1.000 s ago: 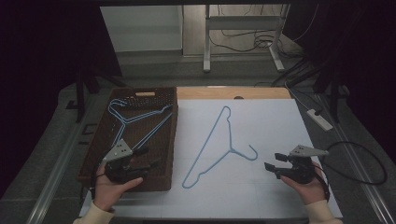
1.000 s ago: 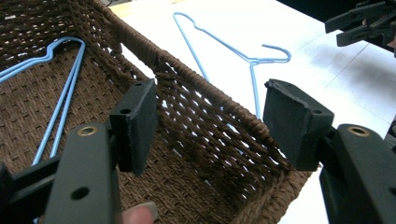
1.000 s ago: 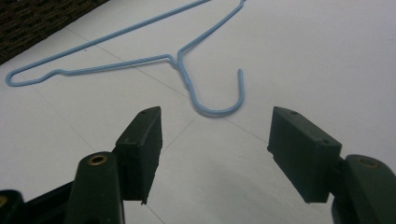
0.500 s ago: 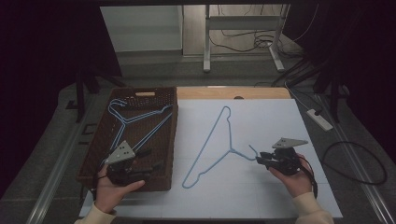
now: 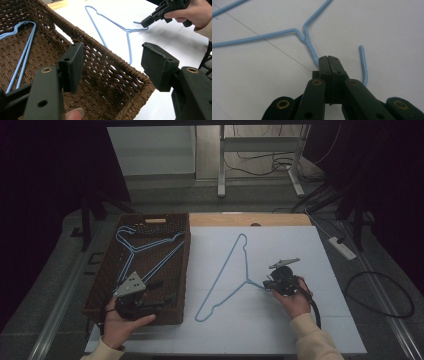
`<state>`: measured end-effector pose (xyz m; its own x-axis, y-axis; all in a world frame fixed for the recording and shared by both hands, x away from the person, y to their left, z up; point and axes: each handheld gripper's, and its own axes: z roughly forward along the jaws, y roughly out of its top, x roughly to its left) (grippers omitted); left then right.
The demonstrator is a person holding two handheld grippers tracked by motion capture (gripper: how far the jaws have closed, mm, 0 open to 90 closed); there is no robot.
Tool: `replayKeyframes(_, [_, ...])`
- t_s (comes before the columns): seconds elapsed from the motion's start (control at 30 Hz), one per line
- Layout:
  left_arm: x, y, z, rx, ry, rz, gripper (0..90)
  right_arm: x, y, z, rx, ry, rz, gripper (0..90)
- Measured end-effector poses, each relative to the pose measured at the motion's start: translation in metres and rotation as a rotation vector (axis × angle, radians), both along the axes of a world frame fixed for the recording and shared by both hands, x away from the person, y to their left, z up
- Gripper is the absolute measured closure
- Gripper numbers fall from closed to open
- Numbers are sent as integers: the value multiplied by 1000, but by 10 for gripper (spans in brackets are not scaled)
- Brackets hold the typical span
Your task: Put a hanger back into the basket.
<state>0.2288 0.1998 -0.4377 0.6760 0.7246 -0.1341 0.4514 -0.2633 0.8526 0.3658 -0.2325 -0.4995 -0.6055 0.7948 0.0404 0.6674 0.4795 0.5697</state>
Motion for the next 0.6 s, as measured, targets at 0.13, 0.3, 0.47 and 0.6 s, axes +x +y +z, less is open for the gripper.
replayKeyframes(0.13, [0, 0, -1, 2, 2, 1, 358, -1, -4, -3, -21, 13, -19, 900])
replayKeyframes(0.3, [0, -1, -1, 4, 1, -1, 357, -4, -12, -5, -24, 13, -43, 900])
replayKeyframes(0.47, [-1, -2, 0, 4, -1, -3, 358, -10, -21, -7, -20, 21, -48, 900])
replayKeyframes(0.6, [-1, -2, 0, 2, -2, -3, 358, -19, -29, -7, -13, 27, -46, 900])
